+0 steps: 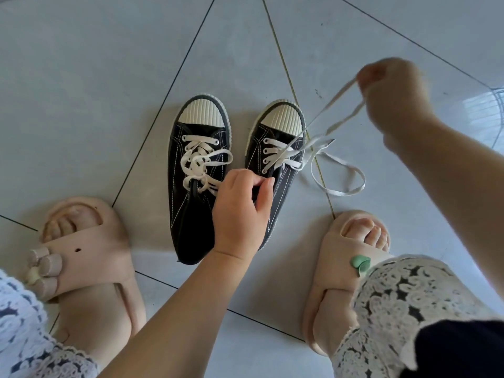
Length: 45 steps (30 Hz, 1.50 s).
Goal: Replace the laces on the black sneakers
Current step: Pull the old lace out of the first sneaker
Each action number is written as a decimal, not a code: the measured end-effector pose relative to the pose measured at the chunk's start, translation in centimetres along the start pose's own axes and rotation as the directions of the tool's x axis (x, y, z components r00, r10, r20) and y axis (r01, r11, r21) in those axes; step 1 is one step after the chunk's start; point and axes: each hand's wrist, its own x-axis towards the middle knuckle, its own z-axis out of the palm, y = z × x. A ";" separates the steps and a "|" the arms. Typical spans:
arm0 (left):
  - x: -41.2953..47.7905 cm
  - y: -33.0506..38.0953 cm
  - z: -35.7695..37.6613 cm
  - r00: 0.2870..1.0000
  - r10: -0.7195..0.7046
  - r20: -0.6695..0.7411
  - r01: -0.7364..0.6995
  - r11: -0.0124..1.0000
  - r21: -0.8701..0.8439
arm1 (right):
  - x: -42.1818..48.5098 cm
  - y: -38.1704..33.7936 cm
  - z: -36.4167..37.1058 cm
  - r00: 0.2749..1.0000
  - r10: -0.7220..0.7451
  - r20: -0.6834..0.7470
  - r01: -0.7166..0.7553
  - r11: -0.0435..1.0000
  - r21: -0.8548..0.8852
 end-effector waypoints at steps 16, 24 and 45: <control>0.1 -0.1 0.0 1.000 0.030 0.000 -0.030 1.000 0.002 | -2.5 -1.8 3.0 0.815 -0.498 0.296 0.579 0.715 -0.392; 0.1 -0.2 0.1 0.999 0.050 -0.003 -0.050 0.999 -0.006 | -5.7 -2.0 5.8 0.513 -0.647 0.564 0.851 0.301 -0.430; 0.0 0.3 0.1 0.998 0.062 0.011 -0.062 0.998 -0.013 | -5.0 -0.7 4.9 0.717 -0.536 0.446 0.659 0.729 -0.183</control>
